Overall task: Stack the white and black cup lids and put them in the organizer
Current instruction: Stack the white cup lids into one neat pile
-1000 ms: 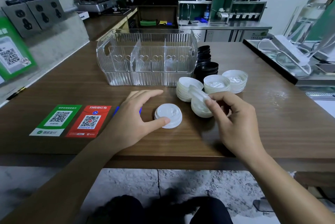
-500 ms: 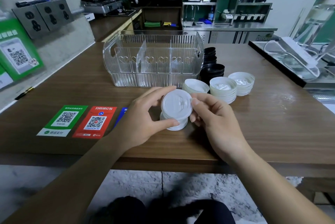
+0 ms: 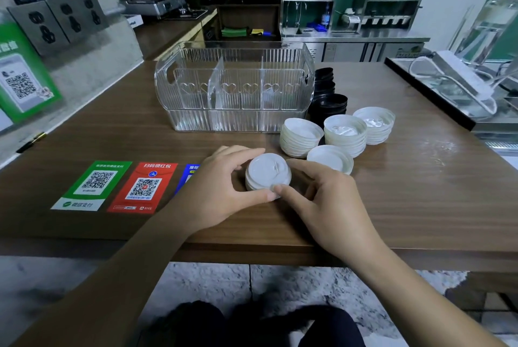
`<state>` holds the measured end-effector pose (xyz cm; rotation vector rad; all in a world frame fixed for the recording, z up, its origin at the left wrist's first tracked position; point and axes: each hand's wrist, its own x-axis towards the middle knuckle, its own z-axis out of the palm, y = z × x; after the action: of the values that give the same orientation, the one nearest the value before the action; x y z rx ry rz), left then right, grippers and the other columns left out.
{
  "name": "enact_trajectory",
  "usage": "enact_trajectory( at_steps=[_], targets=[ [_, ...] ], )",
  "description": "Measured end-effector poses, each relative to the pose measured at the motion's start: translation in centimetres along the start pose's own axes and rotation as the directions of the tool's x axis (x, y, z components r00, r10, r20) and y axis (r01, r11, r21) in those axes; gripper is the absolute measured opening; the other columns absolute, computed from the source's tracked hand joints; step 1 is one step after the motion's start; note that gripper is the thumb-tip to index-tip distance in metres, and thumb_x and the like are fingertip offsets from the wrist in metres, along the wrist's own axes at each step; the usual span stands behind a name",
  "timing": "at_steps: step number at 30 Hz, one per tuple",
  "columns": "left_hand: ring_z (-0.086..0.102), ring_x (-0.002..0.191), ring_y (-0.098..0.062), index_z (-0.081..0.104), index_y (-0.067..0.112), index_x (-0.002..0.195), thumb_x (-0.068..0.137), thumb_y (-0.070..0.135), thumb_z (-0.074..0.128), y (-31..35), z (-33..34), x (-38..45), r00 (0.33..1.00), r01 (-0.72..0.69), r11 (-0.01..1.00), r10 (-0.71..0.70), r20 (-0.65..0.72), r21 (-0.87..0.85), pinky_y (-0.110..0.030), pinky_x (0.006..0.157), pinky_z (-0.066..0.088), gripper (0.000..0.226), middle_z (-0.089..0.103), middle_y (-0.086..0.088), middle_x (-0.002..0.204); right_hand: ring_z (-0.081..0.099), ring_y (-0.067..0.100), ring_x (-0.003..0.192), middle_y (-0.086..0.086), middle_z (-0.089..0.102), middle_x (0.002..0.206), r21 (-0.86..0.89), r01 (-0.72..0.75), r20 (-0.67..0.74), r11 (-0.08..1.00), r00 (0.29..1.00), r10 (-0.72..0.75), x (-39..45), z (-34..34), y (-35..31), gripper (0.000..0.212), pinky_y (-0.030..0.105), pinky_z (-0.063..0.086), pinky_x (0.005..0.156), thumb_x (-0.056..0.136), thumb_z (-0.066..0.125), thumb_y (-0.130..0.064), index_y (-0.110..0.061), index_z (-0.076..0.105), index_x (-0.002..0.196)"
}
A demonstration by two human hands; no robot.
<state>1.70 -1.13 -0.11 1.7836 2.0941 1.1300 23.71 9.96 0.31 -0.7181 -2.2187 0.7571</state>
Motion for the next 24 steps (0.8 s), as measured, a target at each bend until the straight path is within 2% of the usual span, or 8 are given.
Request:
enact_trajectory(
  at_steps=[2,4,7,12,15,19,21,24],
  targets=[
    [0.059,0.133,-0.001,0.068,0.033,0.158,0.078,0.073,0.09,-0.04,0.06,0.03,1.0,0.01,1.0,-0.01,0.016,0.013,-0.028,0.112,0.053,0.092,0.068,0.03,0.138,0.059,-0.004,0.073,-0.027,0.061,0.075,-0.024,0.001,0.017,1.0,1.0,0.0,0.07,0.1,0.0,0.032,0.012,0.039,0.068,0.097,0.081,-0.043,-0.034,0.078,0.128],
    [0.058,0.131,0.003,0.068,0.031,0.158,0.08,0.064,0.095,0.02,0.15,0.09,1.0,0.02,0.999,-0.02,0.018,0.031,-0.013,0.106,0.048,0.089,0.065,0.034,0.136,0.058,0.007,0.071,-0.016,0.064,0.074,-0.066,0.006,0.046,0.998,0.999,-0.003,0.17,0.25,0.05,0.024,0.029,0.05,0.068,0.099,0.076,-0.046,-0.029,0.078,0.116],
    [0.056,0.129,0.005,0.067,0.031,0.16,0.083,0.061,0.095,0.1,0.27,0.2,1.0,0.024,0.998,-0.025,0.01,0.054,-0.01,0.101,0.045,0.087,0.065,0.034,0.136,0.063,0.013,0.075,-0.008,0.071,0.08,-0.114,0.021,0.062,0.993,0.998,-0.014,0.25,0.43,0.1,0.026,0.044,0.056,0.072,0.101,0.065,-0.053,-0.029,0.074,0.107],
    [0.062,0.121,-0.002,0.067,0.034,0.159,0.083,0.067,0.093,0.02,0.18,0.29,0.998,0.057,0.997,-0.059,0.03,0.056,-0.025,0.102,0.052,0.086,0.07,0.031,0.131,0.061,0.014,0.074,-0.01,0.069,0.078,-0.088,0.023,0.047,0.996,0.999,-0.019,0.31,0.42,0.01,0.019,0.043,0.055,0.073,0.102,0.072,-0.047,-0.028,0.074,0.104],
    [0.062,0.12,0.001,0.068,0.036,0.157,0.082,0.067,0.095,-0.16,0.22,0.34,0.998,0.052,0.997,-0.054,0.032,0.052,-0.019,0.101,0.051,0.086,0.069,0.033,0.127,0.062,0.012,0.074,-0.012,0.069,0.077,-0.091,0.026,0.045,0.996,0.999,-0.022,0.33,0.45,0.08,0.019,0.041,0.055,0.072,0.102,0.073,-0.048,-0.03,0.074,0.104],
    [0.06,0.117,0.007,0.067,0.037,0.158,0.081,0.062,0.097,-0.22,0.17,0.38,0.997,0.059,0.998,-0.06,0.037,0.034,-0.007,0.095,0.043,0.086,0.069,0.031,0.133,0.068,0.011,0.08,-0.01,0.077,0.087,-0.131,0.032,0.06,0.991,0.998,-0.024,0.36,0.65,0.4,0.033,0.043,0.057,0.074,0.101,0.063,-0.061,-0.031,0.076,0.11],
    [0.061,0.118,0.007,0.067,0.038,0.159,0.081,0.062,0.097,-0.37,0.13,0.36,0.997,0.055,0.998,-0.056,0.043,0.028,-0.008,0.097,0.045,0.087,0.071,0.028,0.135,0.069,0.011,0.079,-0.009,0.078,0.087,-0.14,0.033,0.064,0.99,0.998,-0.024,0.33,0.69,0.52,0.036,0.042,0.057,0.073,0.1,0.063,-0.063,-0.03,0.076,0.109],
    [0.063,0.127,0.006,0.064,0.044,0.16,0.078,0.065,0.098,-0.67,-0.08,0.24,0.996,0.061,0.998,-0.062,0.06,0.019,-0.019,0.111,0.049,0.091,0.069,0.025,0.145,0.071,0.013,0.084,-0.006,0.08,0.091,-0.126,0.021,0.065,0.992,0.998,-0.013,0.44,0.7,0.97,0.041,0.043,0.058,0.076,0.098,0.066,-0.064,-0.026,0.077,0.107]
  ],
)
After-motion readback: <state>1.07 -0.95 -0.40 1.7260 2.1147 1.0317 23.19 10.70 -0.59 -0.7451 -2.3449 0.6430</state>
